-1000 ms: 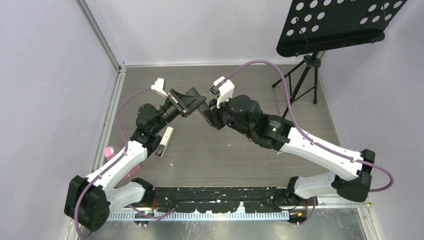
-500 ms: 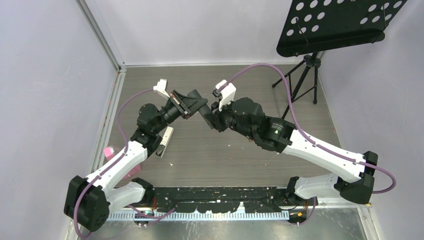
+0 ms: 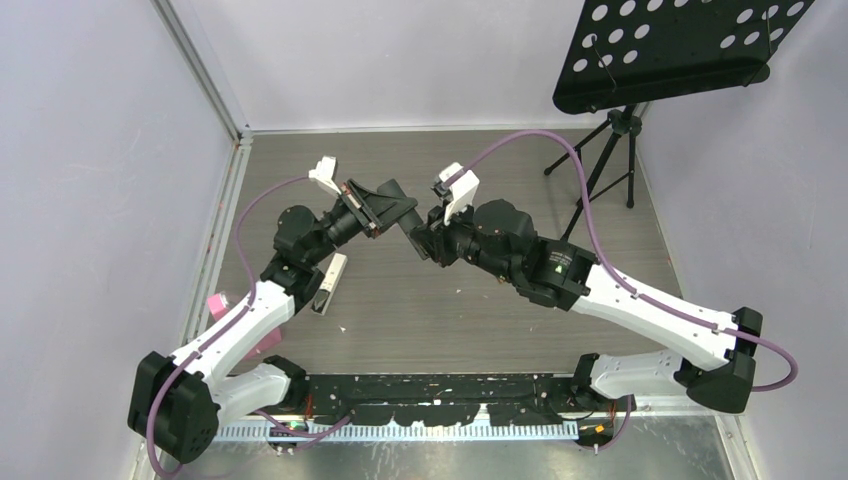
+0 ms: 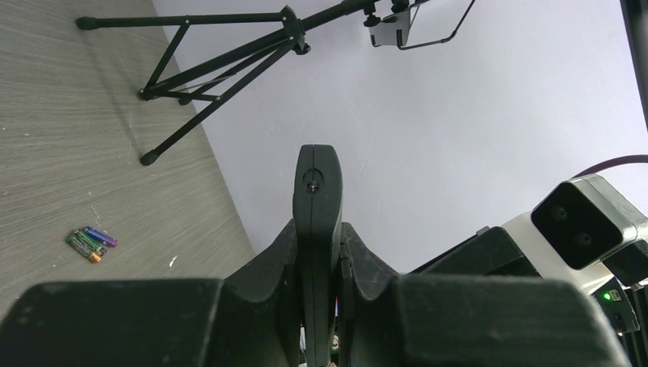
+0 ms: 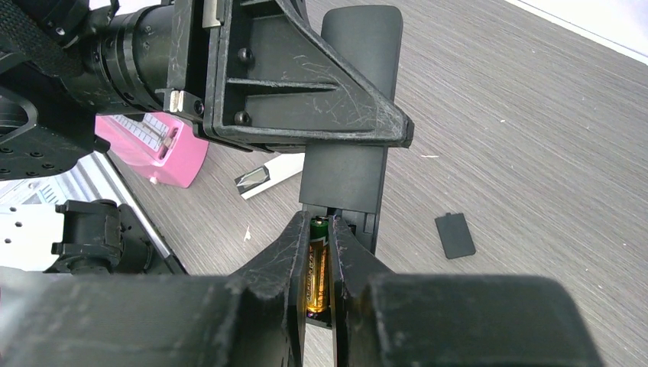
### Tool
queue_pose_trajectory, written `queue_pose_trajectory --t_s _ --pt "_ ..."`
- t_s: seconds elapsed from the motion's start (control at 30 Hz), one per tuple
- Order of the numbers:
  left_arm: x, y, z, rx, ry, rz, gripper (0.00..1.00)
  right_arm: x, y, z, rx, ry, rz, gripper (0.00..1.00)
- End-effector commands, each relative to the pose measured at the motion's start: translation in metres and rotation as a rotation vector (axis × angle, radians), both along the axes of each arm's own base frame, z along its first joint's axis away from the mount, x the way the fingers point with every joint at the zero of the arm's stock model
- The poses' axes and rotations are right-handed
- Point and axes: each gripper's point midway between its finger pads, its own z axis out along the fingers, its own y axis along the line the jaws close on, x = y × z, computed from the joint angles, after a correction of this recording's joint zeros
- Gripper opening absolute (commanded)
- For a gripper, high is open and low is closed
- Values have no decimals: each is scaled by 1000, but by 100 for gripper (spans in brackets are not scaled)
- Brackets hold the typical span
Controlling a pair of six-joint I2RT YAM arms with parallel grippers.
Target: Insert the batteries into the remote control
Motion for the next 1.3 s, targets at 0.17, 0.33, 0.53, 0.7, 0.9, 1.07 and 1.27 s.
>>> queue_pose_trajectory --t_s 0.17,0.33,0.53,0.7,0.9,1.07,1.27 --pt "-2 13 70 -122 -147 52 0 -15 -13 -56 -131 113 10 1" --pt "-4 16 78 -155 -136 56 0 -19 -19 -83 -189 147 16 1" --pt "0 19 81 -159 -123 74 0 -27 -24 -107 -262 157 61 1" --pt "2 18 79 -161 -119 65 0 -31 -29 -125 -346 171 96 1" --pt "2 16 80 -202 -69 34 0 -25 -34 -140 -378 160 62 1" --pt "6 19 77 -259 11 24 0 -22 -33 -153 -375 173 34 1" --pt "15 26 60 -301 77 71 0 -18 -24 -149 -238 203 -35 4"
